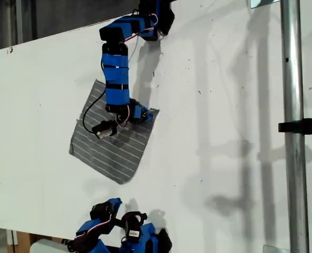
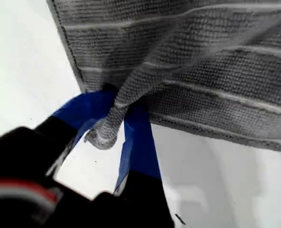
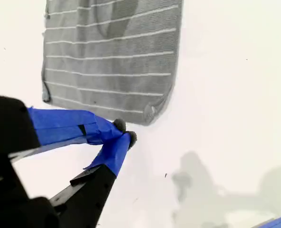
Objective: Grasp corners of a towel and fold twice.
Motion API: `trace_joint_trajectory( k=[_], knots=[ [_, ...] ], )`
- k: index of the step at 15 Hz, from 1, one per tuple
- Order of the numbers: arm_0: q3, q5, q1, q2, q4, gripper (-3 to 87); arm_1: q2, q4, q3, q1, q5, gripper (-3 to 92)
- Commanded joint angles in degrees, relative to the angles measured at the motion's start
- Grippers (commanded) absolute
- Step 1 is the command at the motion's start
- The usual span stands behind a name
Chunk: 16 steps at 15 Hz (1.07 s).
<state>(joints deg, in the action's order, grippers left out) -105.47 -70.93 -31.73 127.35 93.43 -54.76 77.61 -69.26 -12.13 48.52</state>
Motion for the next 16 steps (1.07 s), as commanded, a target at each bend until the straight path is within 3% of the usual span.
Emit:
trace_joint_trajectory(
  k=[1,6,9,11,14,16],
  knots=[
    [3.0,-0.8,0.1,0.0,-0.3,-2.9,-1.1,-1.1,1.6,0.4,-0.4,-0.2],
    [14.2,6.7,1.8,-12.3,1.3,-2.6,-1.2,-1.4,2.3,1.0,-0.1,-0.2],
    [19.0,15.5,-1.0,-15.1,1.6,24.9,-1.2,-1.3,2.2,1.8,0.3,-0.2],
    [22.1,20.9,-2.8,-16.8,2.3,31.9,-1.2,-1.3,2.1,2.1,0.4,-0.2],
    [18.3,22.3,-3.8,-19.4,-2.5,30.4,-1.5,-1.4,2.1,2.3,0.4,-0.2],
    [11.9,22.6,-5.7,-22.1,-9.8,30.1,-1.9,-1.4,2.1,2.5,0.4,-0.2]
  ],
)
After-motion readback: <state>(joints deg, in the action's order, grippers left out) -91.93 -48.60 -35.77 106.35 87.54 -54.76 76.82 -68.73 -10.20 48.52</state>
